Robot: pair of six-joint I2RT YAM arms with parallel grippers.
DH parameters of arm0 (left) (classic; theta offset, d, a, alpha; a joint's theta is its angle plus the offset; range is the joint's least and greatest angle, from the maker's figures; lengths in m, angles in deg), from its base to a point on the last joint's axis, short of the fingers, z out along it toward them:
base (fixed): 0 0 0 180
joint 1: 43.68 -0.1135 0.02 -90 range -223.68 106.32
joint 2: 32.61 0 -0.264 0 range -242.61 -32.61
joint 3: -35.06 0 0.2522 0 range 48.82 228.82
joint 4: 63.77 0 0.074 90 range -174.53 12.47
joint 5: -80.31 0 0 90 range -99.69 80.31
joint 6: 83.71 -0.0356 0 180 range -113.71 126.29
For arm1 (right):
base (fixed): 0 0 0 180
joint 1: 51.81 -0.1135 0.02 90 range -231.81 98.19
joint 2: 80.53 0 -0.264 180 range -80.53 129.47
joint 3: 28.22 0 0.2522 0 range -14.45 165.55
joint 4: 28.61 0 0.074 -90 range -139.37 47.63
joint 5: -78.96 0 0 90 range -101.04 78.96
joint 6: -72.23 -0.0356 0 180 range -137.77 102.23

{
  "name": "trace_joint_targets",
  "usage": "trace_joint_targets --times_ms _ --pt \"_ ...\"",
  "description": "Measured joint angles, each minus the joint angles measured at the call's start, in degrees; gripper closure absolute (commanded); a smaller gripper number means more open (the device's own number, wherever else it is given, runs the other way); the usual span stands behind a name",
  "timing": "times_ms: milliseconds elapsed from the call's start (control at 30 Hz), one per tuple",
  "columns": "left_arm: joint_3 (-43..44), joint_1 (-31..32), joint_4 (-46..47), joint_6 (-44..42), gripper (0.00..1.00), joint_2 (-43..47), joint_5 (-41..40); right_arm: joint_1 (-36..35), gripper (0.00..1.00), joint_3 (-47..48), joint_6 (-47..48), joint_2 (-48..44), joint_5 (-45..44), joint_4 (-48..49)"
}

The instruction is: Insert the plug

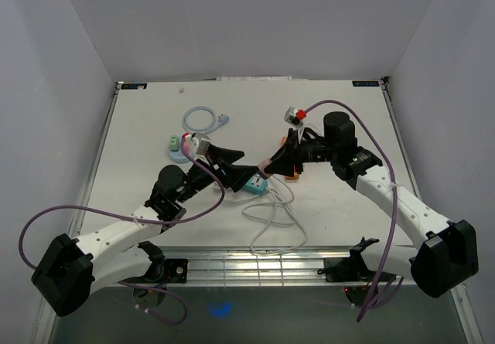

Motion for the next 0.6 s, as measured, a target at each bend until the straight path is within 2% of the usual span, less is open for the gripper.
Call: trace_joint_targets --times_ms 100,333,600 --pt "0.00 -0.17 -5.70 0.28 0.02 3.69 -6.73 -0.59 0.92 1.81 1.53 2.34 -3.02 -3.89" --pt "0.24 -0.35 -20.74 3.26 0.02 7.50 -23.32 -6.58 0.92 8.96 6.78 9.77 -16.65 -13.44" --pt "3.21 -0.35 -35.10 7.91 0.02 8.26 -35.17 -13.42 0.92 12.85 10.75 15.61 -29.16 -19.54"
